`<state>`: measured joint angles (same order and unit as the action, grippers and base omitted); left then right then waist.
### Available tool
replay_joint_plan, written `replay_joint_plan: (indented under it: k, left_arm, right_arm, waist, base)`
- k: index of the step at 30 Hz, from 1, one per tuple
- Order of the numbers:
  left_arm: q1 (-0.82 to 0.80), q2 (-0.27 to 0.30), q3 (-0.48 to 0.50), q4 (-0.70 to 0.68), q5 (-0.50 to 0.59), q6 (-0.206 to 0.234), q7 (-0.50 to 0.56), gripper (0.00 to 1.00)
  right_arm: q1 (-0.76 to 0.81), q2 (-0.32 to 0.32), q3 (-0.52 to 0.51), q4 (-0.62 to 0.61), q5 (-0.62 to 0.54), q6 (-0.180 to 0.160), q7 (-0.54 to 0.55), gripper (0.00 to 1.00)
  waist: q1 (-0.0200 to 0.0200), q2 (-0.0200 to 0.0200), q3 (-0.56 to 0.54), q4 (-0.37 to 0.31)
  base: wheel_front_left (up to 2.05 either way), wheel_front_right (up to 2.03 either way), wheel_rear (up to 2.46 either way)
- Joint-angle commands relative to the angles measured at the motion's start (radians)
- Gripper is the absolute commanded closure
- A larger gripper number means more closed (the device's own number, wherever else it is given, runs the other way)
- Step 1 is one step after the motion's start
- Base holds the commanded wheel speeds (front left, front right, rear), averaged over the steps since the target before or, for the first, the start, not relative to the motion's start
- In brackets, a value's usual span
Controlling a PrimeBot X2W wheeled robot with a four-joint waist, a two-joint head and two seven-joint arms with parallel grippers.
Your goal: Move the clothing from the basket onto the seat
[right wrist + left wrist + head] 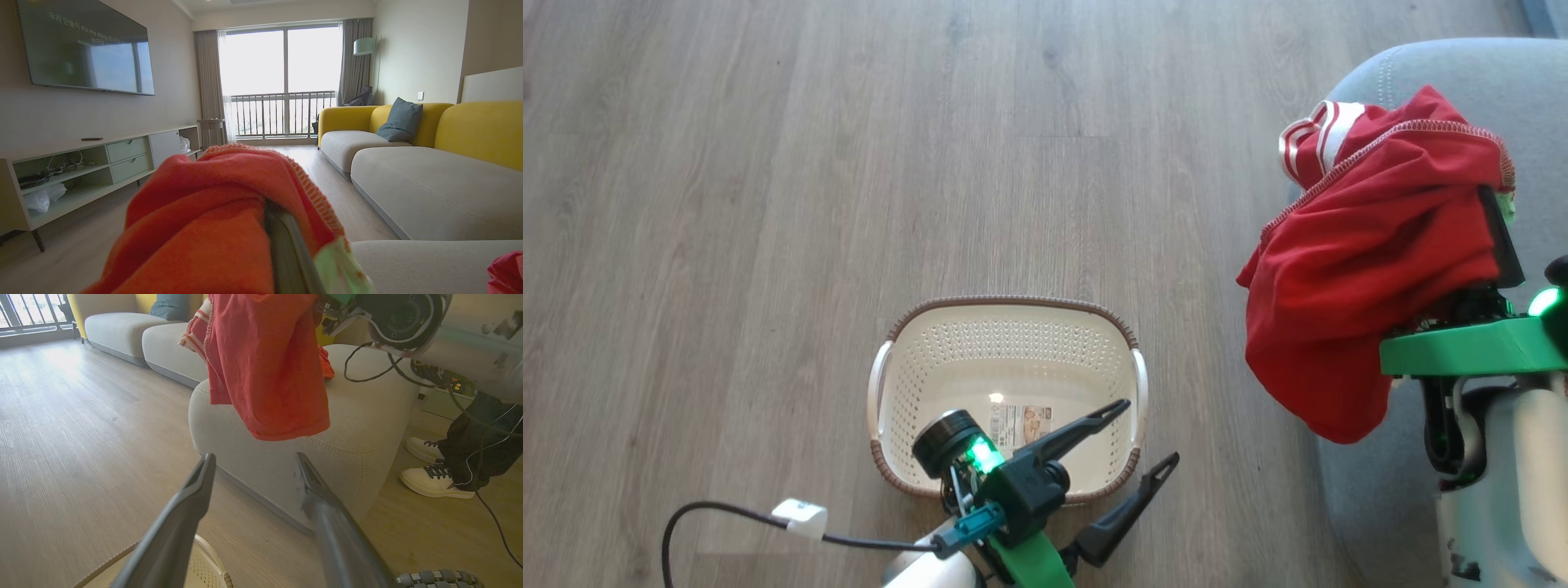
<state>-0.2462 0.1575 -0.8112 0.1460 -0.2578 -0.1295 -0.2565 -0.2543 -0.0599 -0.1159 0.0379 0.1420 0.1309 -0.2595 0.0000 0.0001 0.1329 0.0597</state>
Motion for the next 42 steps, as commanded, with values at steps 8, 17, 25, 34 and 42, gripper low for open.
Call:
replay_joint_plan:
  k: [8,17,25,34,42]
  left_arm:
    - [-0.027,0.008,0.031,-0.05,0.01,-0.001,-0.005,0.0]
    - [-0.06,0.03,0.024,-0.076,0.014,-0.001,-0.005,0.0]
    - [-0.057,0.048,0.006,-0.083,0.015,-0.001,-0.005,0.0]
    - [-0.062,0.052,-0.013,-0.082,0.01,-0.001,-0.005,0.0]
    - [-0.069,0.056,-0.03,-0.079,0.008,-0.001,-0.005,0.0]
  right_arm:
    - [-0.031,0.01,0.012,-0.049,-0.003,0.0,-0.002,1.0]
    - [-0.017,0.01,-0.026,-0.075,0.009,0.0,-0.002,1.0]
    - [0.014,0.01,-0.054,-0.088,0.037,0.0,-0.002,1.0]
    - [0.03,0.01,-0.061,-0.103,0.063,0.0,-0.002,1.0]
    - [0.033,0.01,-0.075,-0.101,0.073,0.0,-0.002,1.0]
  waist:
    - [0.0,-0.0001,0.013,-0.085]
    - [0.0,-0.0001,0.044,-0.242]
    - [0.0,-0.0001,0.052,-0.372]
    - [0.0,-0.0001,0.076,-0.511]
    - [0.0,-0.0001,0.087,-0.525]
  base:
    - [0.0,0.0,0.0]
    - [0.0,0.0,0.0]
    - [0.0,0.0,0.0]
    - [0.0,0.0,0.0]
    - [0.0,0.0,0.0]
